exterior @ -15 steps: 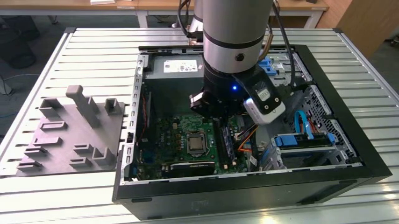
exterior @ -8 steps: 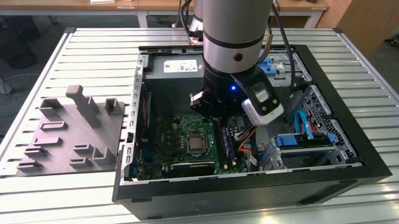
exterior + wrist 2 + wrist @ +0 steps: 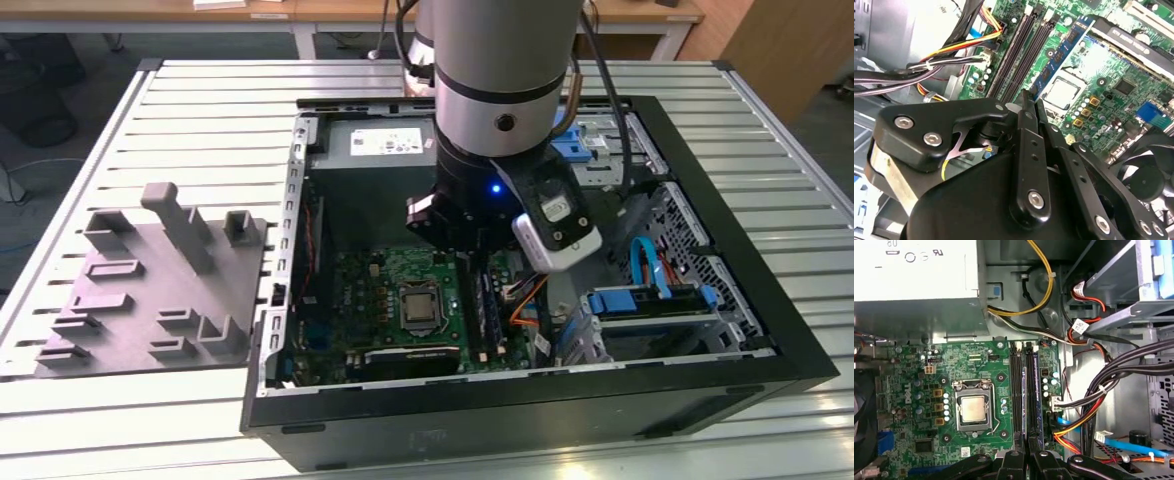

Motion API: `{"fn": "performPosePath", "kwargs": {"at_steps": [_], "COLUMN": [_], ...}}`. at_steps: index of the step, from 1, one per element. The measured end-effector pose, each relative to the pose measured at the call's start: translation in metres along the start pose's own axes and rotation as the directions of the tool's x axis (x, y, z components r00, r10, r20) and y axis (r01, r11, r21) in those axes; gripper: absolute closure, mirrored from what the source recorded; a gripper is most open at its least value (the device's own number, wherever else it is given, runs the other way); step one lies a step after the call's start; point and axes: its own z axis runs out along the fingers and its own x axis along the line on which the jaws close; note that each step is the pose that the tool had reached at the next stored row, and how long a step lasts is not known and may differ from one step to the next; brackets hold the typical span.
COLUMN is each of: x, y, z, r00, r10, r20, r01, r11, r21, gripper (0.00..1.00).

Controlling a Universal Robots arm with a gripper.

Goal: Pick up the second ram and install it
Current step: 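Insert the second ram into the second slot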

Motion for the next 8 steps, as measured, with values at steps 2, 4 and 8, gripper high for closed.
{"fn": "performPosePath", "kwargs": {"at_steps": [2,4,8], "x": [0.0,0.0,0.0001], "y": [0.0,0.0,0.0], "z": [0.0,0.0,0.0016], "r00": [1.0,1.0,1.0], "r10": [0.0,0.001,0.0], "r20": [0.0001,0.0001,0.0001], "r01": [0.0,-0.001,0.0], "r11": [1.0,1.0,1.0], "r21": [0.0001,0.0001,0.0], "gripper": [0.86,0.86,0.86]}}
